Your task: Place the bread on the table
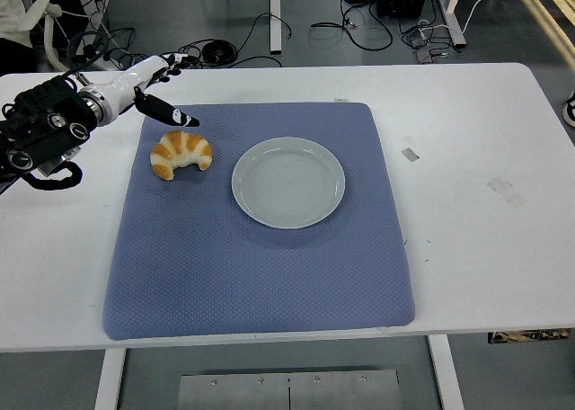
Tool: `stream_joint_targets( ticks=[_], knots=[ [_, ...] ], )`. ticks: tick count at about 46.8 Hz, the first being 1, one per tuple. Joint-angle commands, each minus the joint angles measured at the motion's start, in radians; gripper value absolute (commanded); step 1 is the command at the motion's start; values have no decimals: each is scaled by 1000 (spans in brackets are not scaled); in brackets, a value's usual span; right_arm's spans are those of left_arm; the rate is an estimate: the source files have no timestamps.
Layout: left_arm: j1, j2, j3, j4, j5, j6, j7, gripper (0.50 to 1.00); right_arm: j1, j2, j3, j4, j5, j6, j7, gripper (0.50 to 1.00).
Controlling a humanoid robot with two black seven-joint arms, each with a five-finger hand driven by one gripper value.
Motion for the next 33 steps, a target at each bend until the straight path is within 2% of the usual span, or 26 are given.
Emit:
stream_joint_targets(
  ticks=[1, 11, 33],
  knots=[
    [7, -4, -5, 11, -32, 7, -2, 977, 0, 0, 0, 0, 1, 0, 0, 1000],
    [32, -19, -42, 18, -54, 12, 0, 978, 0, 0, 0, 0, 0, 0, 0, 1000],
    [154, -21, -349, 120, -206, 13, -5, 978, 0, 0, 0, 0, 0, 0, 0, 1000]
  ],
)
